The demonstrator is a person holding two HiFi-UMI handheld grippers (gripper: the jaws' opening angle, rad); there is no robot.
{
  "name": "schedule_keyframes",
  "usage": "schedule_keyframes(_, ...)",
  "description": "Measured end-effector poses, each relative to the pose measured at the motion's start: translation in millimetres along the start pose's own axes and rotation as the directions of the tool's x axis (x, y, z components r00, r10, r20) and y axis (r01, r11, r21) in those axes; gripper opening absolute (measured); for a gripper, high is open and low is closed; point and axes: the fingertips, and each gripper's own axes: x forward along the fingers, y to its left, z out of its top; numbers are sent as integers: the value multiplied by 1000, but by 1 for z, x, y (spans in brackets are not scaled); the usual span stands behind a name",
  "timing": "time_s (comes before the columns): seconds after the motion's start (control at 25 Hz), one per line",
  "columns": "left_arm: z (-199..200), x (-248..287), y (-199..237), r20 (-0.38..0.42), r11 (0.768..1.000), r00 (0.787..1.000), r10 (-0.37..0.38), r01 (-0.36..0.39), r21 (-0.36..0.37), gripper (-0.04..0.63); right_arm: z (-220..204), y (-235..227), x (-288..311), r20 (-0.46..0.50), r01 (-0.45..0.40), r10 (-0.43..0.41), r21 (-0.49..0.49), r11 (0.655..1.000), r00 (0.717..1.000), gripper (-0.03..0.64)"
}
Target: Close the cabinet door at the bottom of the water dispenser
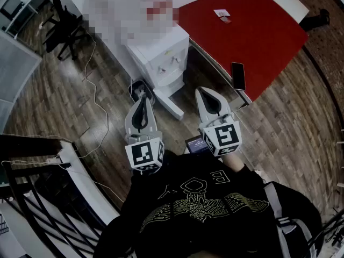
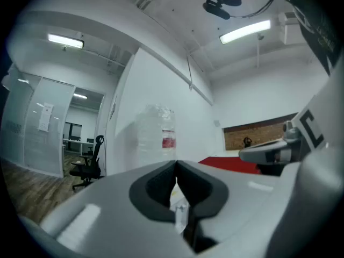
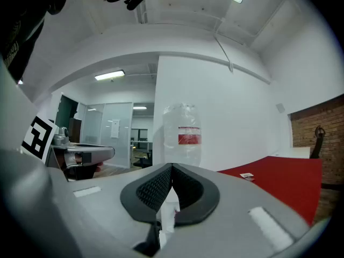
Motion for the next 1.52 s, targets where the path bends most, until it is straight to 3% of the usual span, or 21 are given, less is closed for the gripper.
schedule_keyframes(0.56, 2, 58, 41, 19, 998, 998, -56, 56, -9, 8, 21, 8, 44, 81, 24, -22, -23, 999, 996, -8)
schedule_keyframes(0.92, -15, 100, 47, 2, 992, 992, -128, 128, -4, 8, 10, 2, 87, 42, 88, -85, -71, 994, 996, -6)
schedule_keyframes(1.16, -30, 139, 36, -30, 992, 991, -129, 128, -21, 8, 4, -26, 120, 48, 49, -44, -104, 993, 998, -6)
schedule_keyframes(1.36, -49, 178, 27, -69, 992, 990, -124, 124, -11, 8, 9, -35, 148, 104, -37, 54, -166, 985, 993, -6)
schedule_keyframes(1.52, -85, 206, 18, -114, 991, 985, -130, 130, -1, 8, -36, -46, 170, -20, -104, 102, -182, 978, 995, 0)
